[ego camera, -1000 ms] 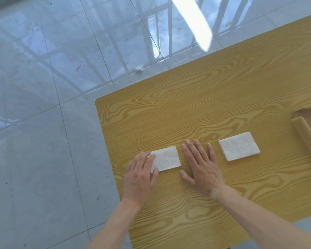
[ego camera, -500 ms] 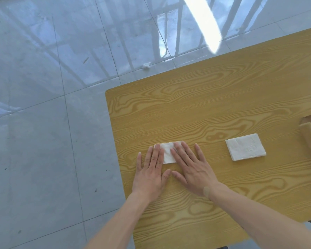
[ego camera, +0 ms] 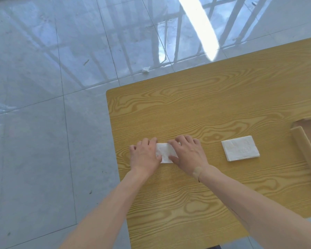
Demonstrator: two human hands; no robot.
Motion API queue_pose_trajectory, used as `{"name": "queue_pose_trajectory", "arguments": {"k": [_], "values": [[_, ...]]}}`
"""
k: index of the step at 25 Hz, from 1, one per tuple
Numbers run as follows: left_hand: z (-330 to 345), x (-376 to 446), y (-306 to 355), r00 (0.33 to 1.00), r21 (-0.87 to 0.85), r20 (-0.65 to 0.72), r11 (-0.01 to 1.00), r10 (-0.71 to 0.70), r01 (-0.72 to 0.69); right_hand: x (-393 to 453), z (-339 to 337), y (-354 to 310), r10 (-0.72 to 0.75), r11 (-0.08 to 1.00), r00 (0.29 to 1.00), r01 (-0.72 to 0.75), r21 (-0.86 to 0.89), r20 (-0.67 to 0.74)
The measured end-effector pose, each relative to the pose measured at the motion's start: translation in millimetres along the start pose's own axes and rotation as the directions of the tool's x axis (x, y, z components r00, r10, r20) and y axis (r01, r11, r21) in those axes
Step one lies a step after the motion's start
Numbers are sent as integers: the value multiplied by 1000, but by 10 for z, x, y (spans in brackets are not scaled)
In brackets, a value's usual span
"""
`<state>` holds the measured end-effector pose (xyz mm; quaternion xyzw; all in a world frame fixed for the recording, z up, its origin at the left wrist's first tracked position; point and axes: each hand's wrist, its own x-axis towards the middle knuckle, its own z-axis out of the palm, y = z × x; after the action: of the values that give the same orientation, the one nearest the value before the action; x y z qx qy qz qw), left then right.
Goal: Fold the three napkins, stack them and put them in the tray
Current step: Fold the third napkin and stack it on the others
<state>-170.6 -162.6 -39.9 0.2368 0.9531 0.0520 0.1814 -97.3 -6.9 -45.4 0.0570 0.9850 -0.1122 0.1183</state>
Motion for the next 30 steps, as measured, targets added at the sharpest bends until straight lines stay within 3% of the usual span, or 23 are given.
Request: {"name": "queue_pose_trajectory", "arguments": {"k": [4,9,15,18,24,30], "values": [[-82,85,12,995,-90,82,994,-62,69,85,-50,-8,104,987,993,-109,118,46],[-164,92,13,981,-189,183,977,-67,102,124,-107,-75,135,974,982,-156,165,132],[-176,-82,-83,983,-385,169,914,-67,128,36,-247,-88,147,939,968,-202,279,205],[-246,-152,-165,973,-576,204,791,-105,206,-14,-383,-98,135,923,961,-211,323,243],[-531,-407,-277,952,-843,270,444,-142,305,-257,-663,-231,191,751,956,-290,594,225],[-722,-720,-323,986,-912,159,375,-51,167,-637,-863,-351,289,497,941,-303,813,174]]}}
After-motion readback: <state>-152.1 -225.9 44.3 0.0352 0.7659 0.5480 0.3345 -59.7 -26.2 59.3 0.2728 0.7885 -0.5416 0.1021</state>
